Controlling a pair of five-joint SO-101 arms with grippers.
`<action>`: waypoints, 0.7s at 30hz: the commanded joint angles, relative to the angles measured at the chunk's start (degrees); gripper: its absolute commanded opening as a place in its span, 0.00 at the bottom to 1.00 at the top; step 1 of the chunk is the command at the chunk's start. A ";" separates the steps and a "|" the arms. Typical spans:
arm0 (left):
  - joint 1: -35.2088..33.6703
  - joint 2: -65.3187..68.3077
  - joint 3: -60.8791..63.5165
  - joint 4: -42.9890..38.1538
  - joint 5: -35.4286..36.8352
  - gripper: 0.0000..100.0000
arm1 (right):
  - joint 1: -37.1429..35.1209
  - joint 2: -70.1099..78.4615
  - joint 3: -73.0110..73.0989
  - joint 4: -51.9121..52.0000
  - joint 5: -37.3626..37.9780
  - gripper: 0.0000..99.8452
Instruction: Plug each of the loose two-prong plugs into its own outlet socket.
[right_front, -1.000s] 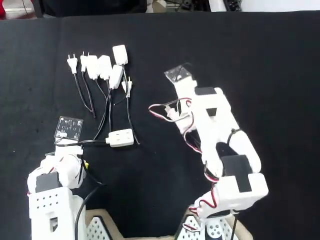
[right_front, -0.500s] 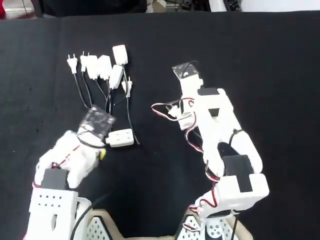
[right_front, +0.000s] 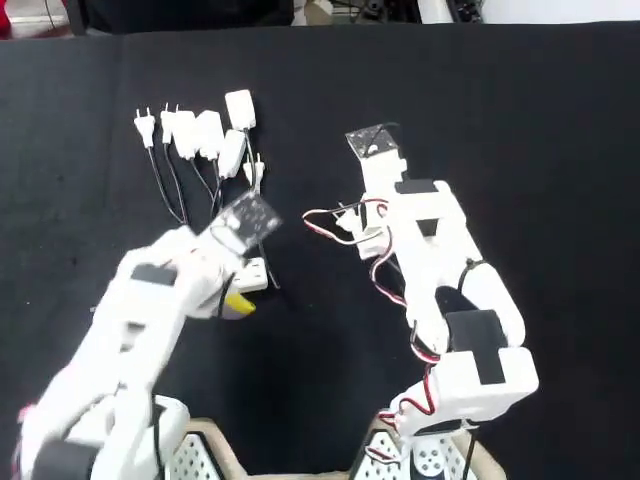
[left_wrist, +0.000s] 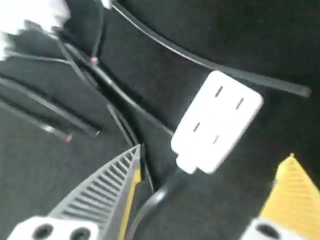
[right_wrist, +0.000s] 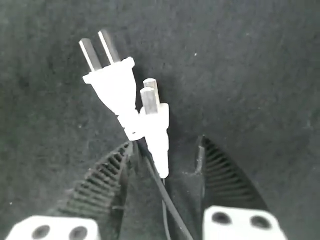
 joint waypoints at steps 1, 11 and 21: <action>0.84 14.77 -11.82 -0.97 -0.53 0.40 | 0.97 -0.66 -0.22 -0.97 -0.26 0.19; 4.00 7.47 -6.29 6.24 -6.15 0.23 | 0.97 -0.66 -0.04 -2.46 -0.35 0.19; 7.08 -4.92 3.65 6.95 -6.15 0.17 | 0.97 -0.48 -0.04 -2.55 -0.35 0.19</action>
